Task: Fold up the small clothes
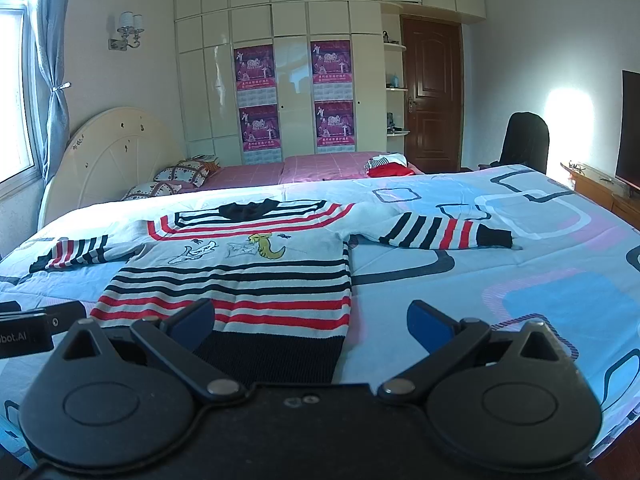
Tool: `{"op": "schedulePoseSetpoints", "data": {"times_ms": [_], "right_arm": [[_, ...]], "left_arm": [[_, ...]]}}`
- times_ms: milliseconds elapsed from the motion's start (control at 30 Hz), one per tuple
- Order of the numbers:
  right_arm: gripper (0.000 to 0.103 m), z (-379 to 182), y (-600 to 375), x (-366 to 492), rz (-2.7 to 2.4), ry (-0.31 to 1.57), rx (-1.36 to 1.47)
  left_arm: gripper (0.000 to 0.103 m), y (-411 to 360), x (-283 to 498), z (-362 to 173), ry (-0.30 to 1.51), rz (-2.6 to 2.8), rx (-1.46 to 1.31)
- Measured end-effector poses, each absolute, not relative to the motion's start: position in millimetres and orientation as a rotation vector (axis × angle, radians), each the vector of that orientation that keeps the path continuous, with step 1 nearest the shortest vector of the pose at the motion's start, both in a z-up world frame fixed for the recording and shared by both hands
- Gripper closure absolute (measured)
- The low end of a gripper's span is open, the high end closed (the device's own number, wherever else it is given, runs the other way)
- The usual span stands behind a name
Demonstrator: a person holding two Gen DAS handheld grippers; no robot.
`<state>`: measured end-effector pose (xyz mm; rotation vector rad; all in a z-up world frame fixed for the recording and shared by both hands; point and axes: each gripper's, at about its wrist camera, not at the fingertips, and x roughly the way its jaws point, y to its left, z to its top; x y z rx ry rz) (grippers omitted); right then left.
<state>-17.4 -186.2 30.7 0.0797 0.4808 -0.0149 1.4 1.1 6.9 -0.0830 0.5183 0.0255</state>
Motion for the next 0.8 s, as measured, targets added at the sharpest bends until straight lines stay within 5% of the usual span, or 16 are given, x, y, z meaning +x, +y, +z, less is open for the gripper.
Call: {"op": "schedulePoseSetpoints", "data": {"times_ms": [800], "right_arm": [[0.001,33.0,-185.5,-16.5,-0.016,0.478,0.079]], "left_arm": [[0.000,0.9,-0.1,7.0,0.513,0.029,-0.083]]}}
